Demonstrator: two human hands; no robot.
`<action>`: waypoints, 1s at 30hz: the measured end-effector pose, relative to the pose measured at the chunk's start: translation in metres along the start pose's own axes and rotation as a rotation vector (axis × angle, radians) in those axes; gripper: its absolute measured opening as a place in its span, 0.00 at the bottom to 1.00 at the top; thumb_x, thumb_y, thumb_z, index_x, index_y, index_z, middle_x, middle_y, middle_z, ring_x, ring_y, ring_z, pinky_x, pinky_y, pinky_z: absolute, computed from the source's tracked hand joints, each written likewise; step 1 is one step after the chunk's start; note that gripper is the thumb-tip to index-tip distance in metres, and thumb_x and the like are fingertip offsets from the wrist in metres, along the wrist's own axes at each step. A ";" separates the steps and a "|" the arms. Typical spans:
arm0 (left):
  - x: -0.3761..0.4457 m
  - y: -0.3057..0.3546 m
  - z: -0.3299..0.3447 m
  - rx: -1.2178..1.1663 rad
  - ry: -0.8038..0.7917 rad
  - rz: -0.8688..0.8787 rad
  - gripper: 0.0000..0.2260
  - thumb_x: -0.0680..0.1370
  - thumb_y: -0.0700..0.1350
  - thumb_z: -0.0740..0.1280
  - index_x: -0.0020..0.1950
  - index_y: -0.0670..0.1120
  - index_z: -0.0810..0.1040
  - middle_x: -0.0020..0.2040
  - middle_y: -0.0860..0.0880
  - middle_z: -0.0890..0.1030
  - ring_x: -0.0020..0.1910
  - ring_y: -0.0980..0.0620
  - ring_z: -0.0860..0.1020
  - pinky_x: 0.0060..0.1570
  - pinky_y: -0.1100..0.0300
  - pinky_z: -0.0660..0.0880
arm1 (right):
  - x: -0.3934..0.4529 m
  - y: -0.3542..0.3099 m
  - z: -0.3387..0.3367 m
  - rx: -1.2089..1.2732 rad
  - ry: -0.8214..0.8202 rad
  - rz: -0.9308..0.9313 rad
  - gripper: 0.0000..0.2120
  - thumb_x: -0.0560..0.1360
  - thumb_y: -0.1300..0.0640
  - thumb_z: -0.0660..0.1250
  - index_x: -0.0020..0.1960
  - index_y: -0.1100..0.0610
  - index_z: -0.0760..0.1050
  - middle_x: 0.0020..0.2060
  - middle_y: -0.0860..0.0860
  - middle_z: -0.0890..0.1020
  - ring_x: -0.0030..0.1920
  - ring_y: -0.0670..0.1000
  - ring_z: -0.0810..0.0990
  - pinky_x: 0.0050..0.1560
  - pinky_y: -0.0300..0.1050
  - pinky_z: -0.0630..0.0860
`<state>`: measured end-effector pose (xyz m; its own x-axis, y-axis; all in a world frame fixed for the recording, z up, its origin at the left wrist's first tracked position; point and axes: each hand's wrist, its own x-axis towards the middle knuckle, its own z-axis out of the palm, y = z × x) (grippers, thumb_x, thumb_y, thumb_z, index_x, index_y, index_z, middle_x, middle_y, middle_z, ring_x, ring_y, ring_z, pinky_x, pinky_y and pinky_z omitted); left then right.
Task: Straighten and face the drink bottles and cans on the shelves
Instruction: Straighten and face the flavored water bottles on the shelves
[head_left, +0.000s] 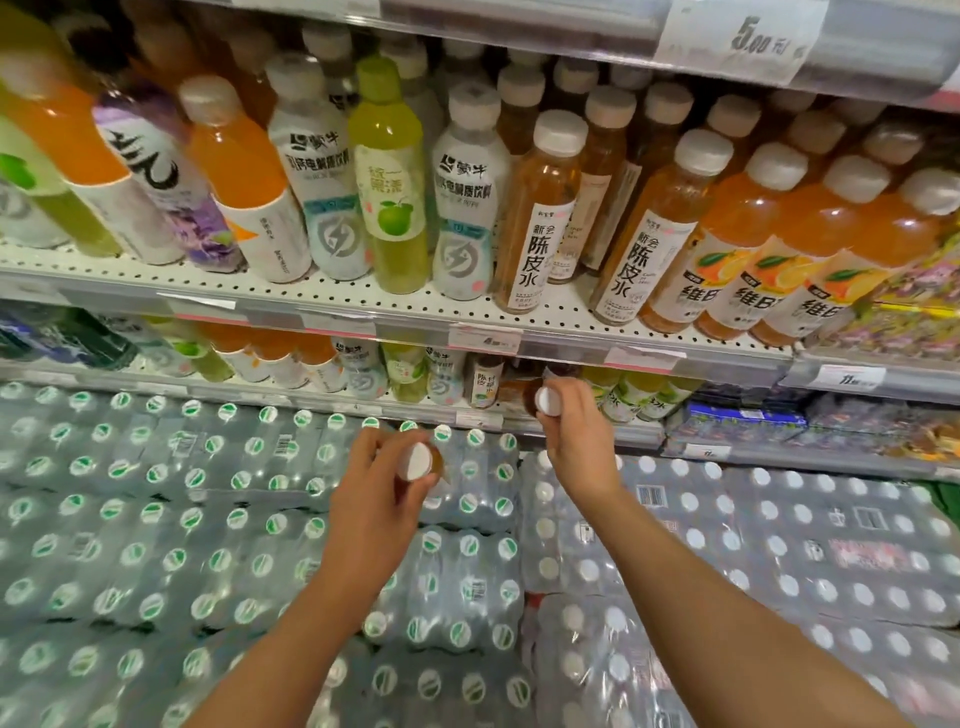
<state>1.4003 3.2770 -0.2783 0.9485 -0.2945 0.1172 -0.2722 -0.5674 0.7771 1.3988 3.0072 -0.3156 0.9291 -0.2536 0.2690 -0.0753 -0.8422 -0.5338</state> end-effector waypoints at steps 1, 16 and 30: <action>-0.001 -0.002 -0.002 0.007 -0.005 -0.007 0.17 0.78 0.44 0.74 0.64 0.57 0.77 0.52 0.59 0.67 0.44 0.63 0.76 0.38 0.74 0.68 | 0.004 -0.001 0.004 -0.003 -0.005 0.013 0.18 0.77 0.66 0.69 0.67 0.61 0.73 0.61 0.57 0.75 0.50 0.60 0.79 0.44 0.51 0.78; -0.023 -0.011 -0.019 -0.038 -0.051 -0.081 0.19 0.78 0.46 0.73 0.68 0.55 0.79 0.53 0.65 0.72 0.43 0.57 0.79 0.43 0.74 0.70 | 0.071 -0.014 0.025 -0.373 -0.256 0.184 0.07 0.80 0.62 0.62 0.53 0.62 0.78 0.47 0.62 0.82 0.47 0.67 0.82 0.46 0.56 0.79; 0.007 0.054 -0.011 -0.076 -0.016 -0.040 0.16 0.75 0.49 0.76 0.61 0.57 0.80 0.51 0.64 0.72 0.40 0.62 0.77 0.40 0.72 0.69 | -0.013 -0.051 -0.048 0.124 -0.316 0.136 0.17 0.77 0.60 0.67 0.65 0.51 0.79 0.54 0.46 0.84 0.42 0.43 0.83 0.50 0.51 0.82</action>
<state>1.3938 3.2525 -0.2290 0.9556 -0.2848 0.0756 -0.2201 -0.5190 0.8260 1.3727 3.0308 -0.2530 0.9810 -0.1840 -0.0618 -0.1798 -0.7417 -0.6462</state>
